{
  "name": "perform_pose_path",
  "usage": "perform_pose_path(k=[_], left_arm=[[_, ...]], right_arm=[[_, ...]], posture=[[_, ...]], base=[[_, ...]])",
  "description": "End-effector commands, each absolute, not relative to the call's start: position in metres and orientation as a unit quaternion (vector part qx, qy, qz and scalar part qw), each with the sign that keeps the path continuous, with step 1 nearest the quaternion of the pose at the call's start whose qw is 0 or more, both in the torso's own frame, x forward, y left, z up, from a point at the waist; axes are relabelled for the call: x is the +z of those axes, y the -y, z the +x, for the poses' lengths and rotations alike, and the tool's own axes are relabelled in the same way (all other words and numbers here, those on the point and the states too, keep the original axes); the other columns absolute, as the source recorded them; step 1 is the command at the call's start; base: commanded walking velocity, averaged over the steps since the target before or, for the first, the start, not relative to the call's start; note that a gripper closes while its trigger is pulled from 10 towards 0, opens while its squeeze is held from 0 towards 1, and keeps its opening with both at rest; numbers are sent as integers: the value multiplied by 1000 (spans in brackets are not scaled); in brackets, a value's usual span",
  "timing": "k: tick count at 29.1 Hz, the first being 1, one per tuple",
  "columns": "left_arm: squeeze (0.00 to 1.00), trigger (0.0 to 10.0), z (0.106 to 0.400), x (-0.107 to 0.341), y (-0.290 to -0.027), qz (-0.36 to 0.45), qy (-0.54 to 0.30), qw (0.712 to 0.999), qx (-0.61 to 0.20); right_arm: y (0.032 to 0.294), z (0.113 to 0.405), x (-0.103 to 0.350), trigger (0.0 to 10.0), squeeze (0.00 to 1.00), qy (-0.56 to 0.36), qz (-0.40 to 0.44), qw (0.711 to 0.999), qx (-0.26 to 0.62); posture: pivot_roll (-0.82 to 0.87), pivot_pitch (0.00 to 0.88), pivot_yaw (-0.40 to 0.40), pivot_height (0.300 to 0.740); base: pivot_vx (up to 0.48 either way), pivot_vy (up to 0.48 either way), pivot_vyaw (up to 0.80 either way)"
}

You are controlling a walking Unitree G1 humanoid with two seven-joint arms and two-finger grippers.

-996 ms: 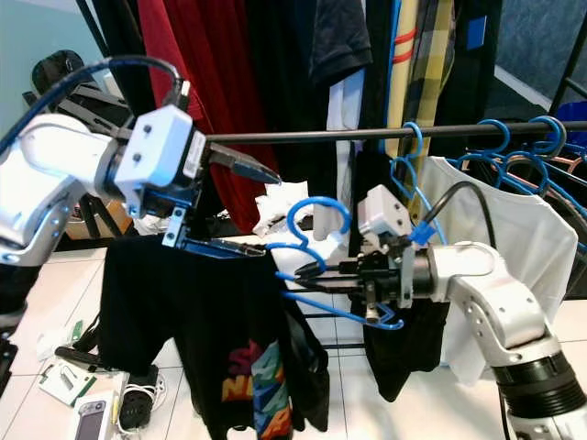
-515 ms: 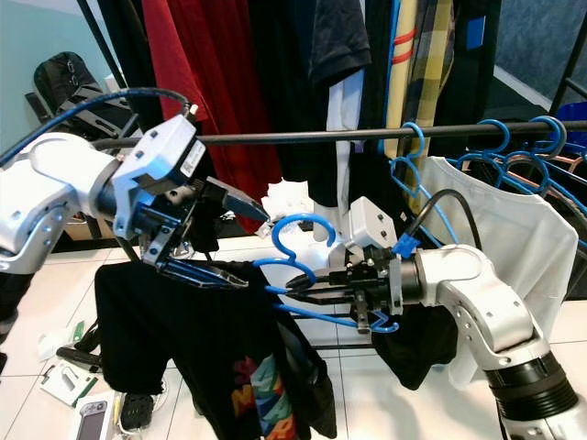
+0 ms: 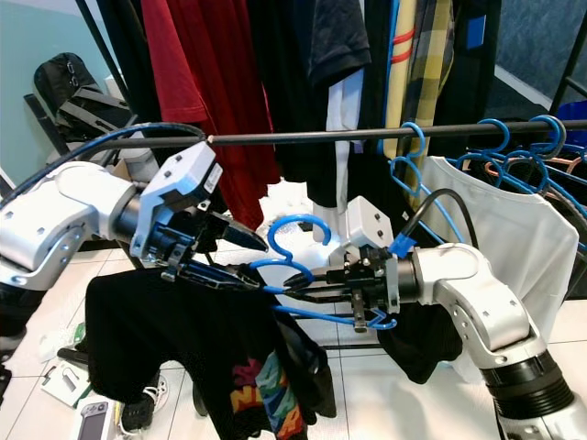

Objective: Hang hanger

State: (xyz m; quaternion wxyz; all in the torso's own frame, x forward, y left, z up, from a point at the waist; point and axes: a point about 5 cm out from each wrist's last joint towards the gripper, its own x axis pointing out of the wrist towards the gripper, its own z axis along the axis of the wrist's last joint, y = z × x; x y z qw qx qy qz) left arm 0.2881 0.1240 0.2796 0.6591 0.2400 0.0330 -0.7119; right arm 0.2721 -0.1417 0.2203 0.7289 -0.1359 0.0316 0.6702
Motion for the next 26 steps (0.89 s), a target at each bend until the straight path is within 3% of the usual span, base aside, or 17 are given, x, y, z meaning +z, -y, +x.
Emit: perform_pose_path(k=[1,14,24,25,26], left_arm=[[0,0,287,270,-121,240,-50,654,-716],[0,0,283,259,-126,269,-79,639,-716],[0,0,295,262,-123,305,-48,664,-681],[0,0,300,262,-123,318,-38,675,-664],[0,0,301,262,-123,321,-34,680,-658]], right_arm=[[138,275,230,10000,0,-2,-142,730,669],[135,274,232,10000,0,6,-140,729,670],[130,274,233,10000,0,19,-129,737,663],[130,275,233,10000,435,18,-120,741,660],[130,275,233,10000,1000,18,-117,742,660]], posture=[[-75,0,98,740],[-83,0,100,740],[-83,0,103,740],[-82,0,103,740],[-82,0,103,740]], base=[[0,0,0],[0,0,0],[0,0,0],[0,0,0],[0,0,0]])
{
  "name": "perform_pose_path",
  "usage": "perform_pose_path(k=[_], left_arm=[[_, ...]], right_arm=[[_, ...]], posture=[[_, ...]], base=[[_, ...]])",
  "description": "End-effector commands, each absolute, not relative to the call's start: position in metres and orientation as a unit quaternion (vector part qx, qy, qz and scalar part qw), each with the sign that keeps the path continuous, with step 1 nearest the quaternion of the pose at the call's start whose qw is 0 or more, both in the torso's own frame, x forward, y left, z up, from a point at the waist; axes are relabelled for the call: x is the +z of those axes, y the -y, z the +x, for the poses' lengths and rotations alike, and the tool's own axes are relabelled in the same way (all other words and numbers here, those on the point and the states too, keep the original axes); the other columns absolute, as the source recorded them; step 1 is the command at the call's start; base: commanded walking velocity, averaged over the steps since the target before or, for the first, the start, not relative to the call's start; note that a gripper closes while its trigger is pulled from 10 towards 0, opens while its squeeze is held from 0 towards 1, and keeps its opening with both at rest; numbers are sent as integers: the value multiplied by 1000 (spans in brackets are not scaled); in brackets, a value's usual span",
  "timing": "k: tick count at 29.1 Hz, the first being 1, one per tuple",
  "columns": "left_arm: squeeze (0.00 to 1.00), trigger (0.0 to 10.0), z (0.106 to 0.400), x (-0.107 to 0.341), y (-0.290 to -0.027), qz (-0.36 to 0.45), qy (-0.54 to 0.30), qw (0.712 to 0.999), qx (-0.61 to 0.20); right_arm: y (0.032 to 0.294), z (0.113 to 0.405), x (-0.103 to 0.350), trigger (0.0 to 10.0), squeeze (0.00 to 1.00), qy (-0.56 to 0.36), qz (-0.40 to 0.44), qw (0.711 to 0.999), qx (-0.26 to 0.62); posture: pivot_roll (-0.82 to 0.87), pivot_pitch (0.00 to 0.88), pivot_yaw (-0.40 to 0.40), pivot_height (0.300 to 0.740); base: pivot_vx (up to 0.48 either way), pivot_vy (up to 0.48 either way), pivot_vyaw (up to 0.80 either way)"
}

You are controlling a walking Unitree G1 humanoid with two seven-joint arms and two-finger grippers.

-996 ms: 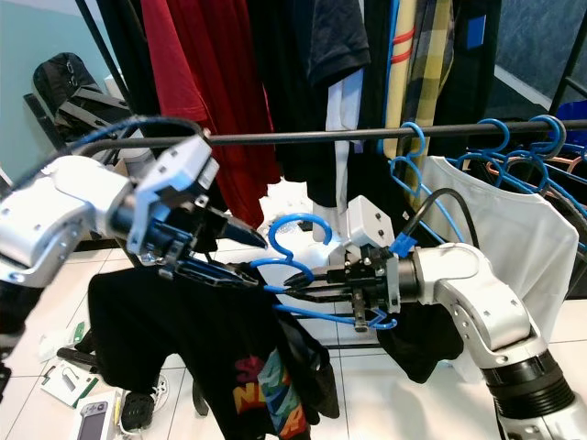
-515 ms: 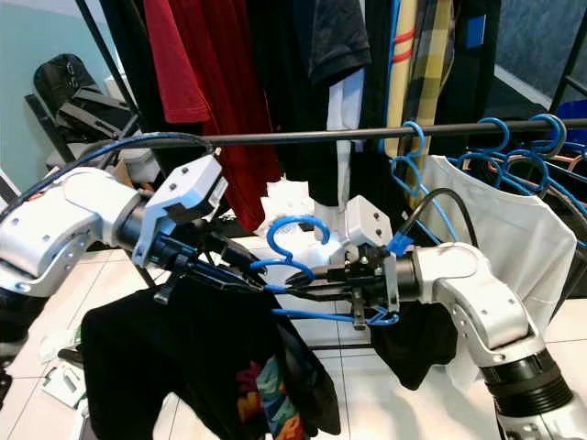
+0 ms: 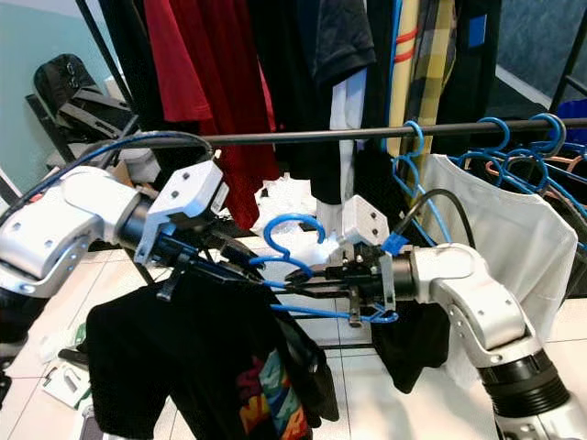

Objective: Hang hanger

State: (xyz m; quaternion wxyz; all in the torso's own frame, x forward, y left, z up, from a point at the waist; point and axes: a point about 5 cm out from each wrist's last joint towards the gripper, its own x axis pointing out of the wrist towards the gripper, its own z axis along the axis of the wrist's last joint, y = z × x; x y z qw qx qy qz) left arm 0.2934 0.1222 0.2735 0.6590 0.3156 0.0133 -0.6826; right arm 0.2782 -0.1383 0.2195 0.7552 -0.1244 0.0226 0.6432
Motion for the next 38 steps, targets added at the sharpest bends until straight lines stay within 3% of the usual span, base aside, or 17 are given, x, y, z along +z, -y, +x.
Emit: perform_pose_path(k=[1,20,31,38], left_arm=[[0,0,303,263,-123,324,-30,684,-653],[0,0,319,274,-137,376,-13,694,-614],[0,0,335,297,-155,464,-1,690,-555],[0,0,341,311,-161,518,16,664,-539]], right_arm=[[130,275,233,10000,1000,18,-114,744,658],[141,276,229,10000,1000,10,-118,762,637],[172,273,234,10000,1000,19,-103,802,588],[178,256,222,10000,1000,-1,-68,803,592]], posture=[[-82,0,104,740],[-75,0,106,740],[-78,0,113,740],[-80,0,117,740]], base=[[0,0,0],[0,0,0],[0,0,0],[0,0,0]])
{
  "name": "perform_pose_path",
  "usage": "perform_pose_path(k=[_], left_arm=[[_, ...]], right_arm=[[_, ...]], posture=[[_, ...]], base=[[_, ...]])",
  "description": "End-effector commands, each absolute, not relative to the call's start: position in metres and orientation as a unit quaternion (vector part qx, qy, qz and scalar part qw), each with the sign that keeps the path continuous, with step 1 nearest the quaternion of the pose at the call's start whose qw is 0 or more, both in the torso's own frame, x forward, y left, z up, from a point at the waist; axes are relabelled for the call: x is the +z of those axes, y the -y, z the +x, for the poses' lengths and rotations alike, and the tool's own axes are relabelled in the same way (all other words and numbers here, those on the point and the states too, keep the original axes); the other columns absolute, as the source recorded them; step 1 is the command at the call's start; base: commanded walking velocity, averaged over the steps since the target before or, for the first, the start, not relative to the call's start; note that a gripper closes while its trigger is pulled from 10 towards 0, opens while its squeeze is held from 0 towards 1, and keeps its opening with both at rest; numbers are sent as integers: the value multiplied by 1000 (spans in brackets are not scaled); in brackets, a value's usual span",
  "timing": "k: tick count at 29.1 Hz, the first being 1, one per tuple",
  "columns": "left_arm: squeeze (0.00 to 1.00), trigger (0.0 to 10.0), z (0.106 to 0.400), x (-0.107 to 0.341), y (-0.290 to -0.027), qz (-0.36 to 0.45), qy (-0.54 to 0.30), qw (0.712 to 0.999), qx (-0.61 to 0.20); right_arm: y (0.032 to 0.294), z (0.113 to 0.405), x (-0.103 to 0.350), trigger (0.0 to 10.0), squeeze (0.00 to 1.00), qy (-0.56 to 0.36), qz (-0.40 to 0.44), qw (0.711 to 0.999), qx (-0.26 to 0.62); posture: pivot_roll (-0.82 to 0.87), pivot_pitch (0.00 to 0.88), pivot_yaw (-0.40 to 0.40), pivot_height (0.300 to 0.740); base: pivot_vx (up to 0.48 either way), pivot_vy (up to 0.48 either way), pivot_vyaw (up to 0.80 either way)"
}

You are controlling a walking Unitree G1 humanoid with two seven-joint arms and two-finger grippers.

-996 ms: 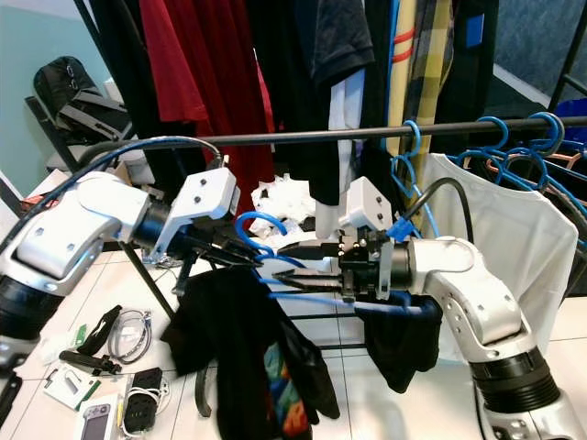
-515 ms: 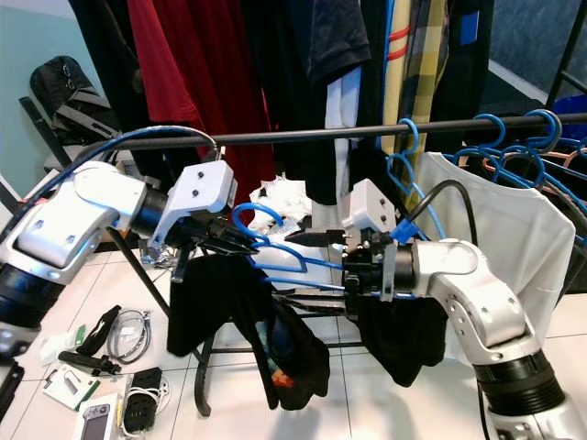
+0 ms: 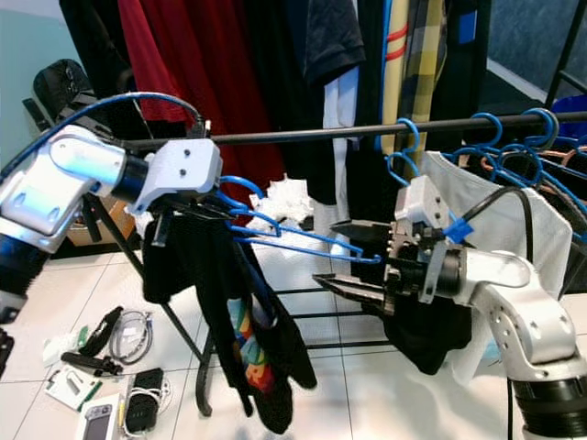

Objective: Hang hanger

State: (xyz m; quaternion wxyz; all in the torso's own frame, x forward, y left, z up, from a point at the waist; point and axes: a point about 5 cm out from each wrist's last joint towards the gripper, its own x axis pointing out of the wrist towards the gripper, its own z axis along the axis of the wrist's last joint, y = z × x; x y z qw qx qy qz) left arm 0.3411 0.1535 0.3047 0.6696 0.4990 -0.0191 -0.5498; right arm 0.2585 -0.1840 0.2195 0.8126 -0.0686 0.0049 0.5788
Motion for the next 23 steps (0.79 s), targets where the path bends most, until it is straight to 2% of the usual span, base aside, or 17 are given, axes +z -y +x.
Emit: perform_pose_path(k=[1,8,9,10,11,12,14,15,17,23], left_arm=[[0,0,341,314,-160,525,19,659,-539],[0,0,342,329,-157,533,44,647,-544],[0,0,342,331,-156,535,51,643,-546],[0,0,341,335,-154,540,64,637,-547],[0,0,340,339,-152,542,76,631,-549],[0,0,340,343,-151,546,88,625,-550],[0,0,340,343,-151,546,88,625,-550],[0,0,340,350,-149,551,110,617,-550],[0,0,339,353,-149,552,116,616,-550],[0,0,341,369,-147,555,154,621,-531]], right_arm=[[175,253,217,10000,1000,-7,-61,800,597],[161,245,201,10000,1000,-37,-35,783,620],[161,244,198,10000,965,-43,-31,781,622],[162,243,195,10000,757,-50,-27,780,623],[164,243,192,10000,431,-56,-19,783,619],[166,244,189,10000,0,-57,-8,788,612],[166,244,189,10000,0,-57,-8,788,612],[172,245,186,10000,0,-56,18,801,596],[174,245,185,10000,0,-55,27,805,589],[193,239,166,10000,0,-66,99,822,557]], posture=[[-79,0,117,740],[-76,0,121,740],[-71,0,121,740],[-71,0,121,740],[-70,0,122,740],[-70,0,122,740],[-70,0,122,740],[-73,0,120,740],[-73,0,120,740],[-73,0,122,740]], base=[[0,0,0],[0,0,0],[0,0,0],[0,0,0],[0,0,0],[0,0,0],[0,0,0],[0,0,0],[0,0,0],[0,0,0]])
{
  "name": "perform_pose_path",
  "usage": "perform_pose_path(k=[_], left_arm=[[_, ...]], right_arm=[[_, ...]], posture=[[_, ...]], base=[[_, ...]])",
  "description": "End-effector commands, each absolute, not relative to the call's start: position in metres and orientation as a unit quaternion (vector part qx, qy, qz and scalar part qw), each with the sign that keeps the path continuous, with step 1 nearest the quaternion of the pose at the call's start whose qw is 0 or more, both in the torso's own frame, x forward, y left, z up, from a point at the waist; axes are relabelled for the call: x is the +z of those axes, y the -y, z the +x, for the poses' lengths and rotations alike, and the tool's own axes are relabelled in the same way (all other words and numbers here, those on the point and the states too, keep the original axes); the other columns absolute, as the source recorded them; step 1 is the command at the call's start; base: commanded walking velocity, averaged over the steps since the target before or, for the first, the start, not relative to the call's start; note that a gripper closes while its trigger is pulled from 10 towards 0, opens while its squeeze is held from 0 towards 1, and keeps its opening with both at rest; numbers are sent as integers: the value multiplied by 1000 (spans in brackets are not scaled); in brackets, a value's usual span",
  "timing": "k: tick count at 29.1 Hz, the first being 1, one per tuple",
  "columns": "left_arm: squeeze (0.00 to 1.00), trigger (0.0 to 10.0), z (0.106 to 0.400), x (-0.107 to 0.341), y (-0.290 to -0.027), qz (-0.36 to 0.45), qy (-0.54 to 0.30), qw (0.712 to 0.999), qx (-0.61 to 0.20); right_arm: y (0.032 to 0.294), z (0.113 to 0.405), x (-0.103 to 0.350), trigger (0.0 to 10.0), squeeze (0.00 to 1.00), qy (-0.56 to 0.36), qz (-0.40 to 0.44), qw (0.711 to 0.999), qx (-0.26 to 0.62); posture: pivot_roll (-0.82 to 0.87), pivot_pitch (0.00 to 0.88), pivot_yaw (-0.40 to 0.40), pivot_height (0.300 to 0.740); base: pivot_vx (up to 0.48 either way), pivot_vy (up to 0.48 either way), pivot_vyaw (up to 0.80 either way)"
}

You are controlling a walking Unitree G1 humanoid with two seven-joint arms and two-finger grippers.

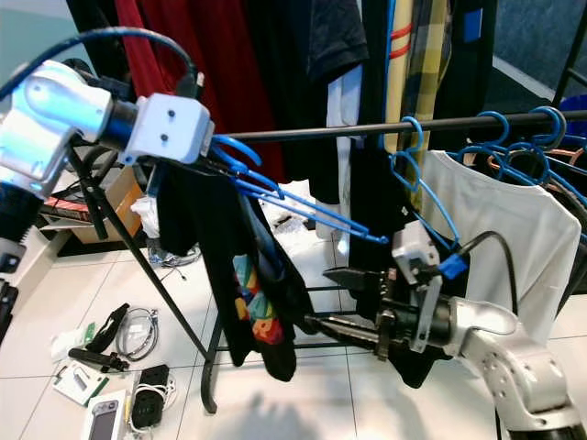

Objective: Hang hanger

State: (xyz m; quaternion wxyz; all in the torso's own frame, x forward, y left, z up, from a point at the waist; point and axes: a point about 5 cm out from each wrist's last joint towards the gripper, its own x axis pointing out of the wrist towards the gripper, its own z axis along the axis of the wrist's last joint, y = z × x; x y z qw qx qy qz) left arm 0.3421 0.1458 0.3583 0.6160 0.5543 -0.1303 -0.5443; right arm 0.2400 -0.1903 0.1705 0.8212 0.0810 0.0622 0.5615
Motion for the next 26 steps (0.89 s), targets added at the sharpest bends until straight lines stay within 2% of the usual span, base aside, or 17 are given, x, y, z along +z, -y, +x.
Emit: perform_pose_path(k=[1,5,8,14,15,16,17,18,19,26], left_arm=[[0,0,341,373,-147,555,162,621,-529],[0,0,339,379,-143,550,179,619,-530],[0,0,336,385,-136,537,206,616,-539],[0,0,334,388,-131,518,223,621,-544],[0,4745,335,390,-129,509,227,627,-544],[0,4745,335,390,-129,509,227,627,-544],[0,8235,335,390,-124,496,231,635,-545],[0,8235,335,390,-124,496,231,635,-545],[0,10000,335,390,-121,492,235,635,-548],[0,10000,331,392,-111,471,250,635,-558]], right_arm=[[198,238,160,10000,0,-73,107,831,541],[206,240,151,10000,0,-73,119,852,504],[212,249,146,10000,0,-47,144,880,451],[213,256,146,10000,0,-26,167,890,424],[211,260,147,10000,0,-13,182,893,413],[211,260,147,10000,0,-13,182,893,413],[208,269,147,10000,0,5,199,901,385],[208,269,147,10000,0,5,199,901,385],[205,278,145,10000,0,14,204,912,356],[203,292,146,10000,0,32,231,922,307]], posture=[[-74,0,126,740],[-74,0,125,740],[-77,0,128,740],[-78,0,128,740],[-77,0,129,740],[-77,0,129,740],[-77,0,129,740],[-77,0,129,740],[-78,0,130,740],[-75,0,135,740]], base=[[0,0,0],[0,0,0],[0,0,0],[0,0,0],[0,0,0],[0,0,0],[0,0,0],[0,0,0],[0,0,0],[0,0,0]])
